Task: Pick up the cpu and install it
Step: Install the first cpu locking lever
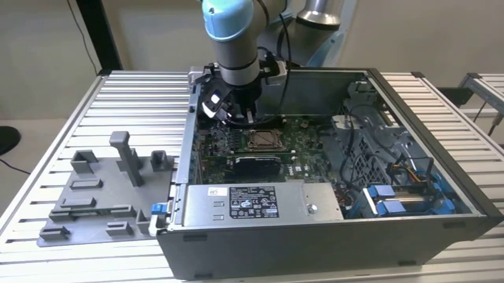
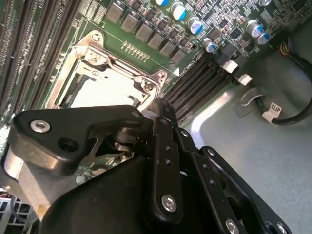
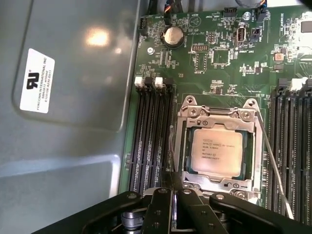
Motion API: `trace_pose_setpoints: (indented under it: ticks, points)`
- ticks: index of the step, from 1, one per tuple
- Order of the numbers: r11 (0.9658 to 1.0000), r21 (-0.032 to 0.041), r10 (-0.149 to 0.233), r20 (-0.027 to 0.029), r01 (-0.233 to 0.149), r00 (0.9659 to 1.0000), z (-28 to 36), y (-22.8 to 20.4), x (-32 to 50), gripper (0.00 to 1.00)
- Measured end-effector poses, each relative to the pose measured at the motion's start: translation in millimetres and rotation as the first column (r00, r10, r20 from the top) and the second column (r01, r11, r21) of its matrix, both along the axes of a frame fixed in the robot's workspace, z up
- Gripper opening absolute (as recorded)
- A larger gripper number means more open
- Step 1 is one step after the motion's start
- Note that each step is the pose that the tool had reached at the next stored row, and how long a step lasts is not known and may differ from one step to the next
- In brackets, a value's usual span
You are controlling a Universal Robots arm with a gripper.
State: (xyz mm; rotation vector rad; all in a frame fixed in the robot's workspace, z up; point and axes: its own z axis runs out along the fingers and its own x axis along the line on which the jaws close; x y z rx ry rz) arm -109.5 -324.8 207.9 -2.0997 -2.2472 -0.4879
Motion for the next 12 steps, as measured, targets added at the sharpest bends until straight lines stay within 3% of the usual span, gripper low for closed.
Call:
trace_pose_setpoints:
  ticks: [6,12]
  points:
    - [1.0,0.0006,0.0,-0.0006,0.0,1.0,-1.0,-0.4,0.1,0.0]
    - [1.0,0.0063,0.0,-0.0003,0.0,1.0,-1.9,0.8,0.1,0.0]
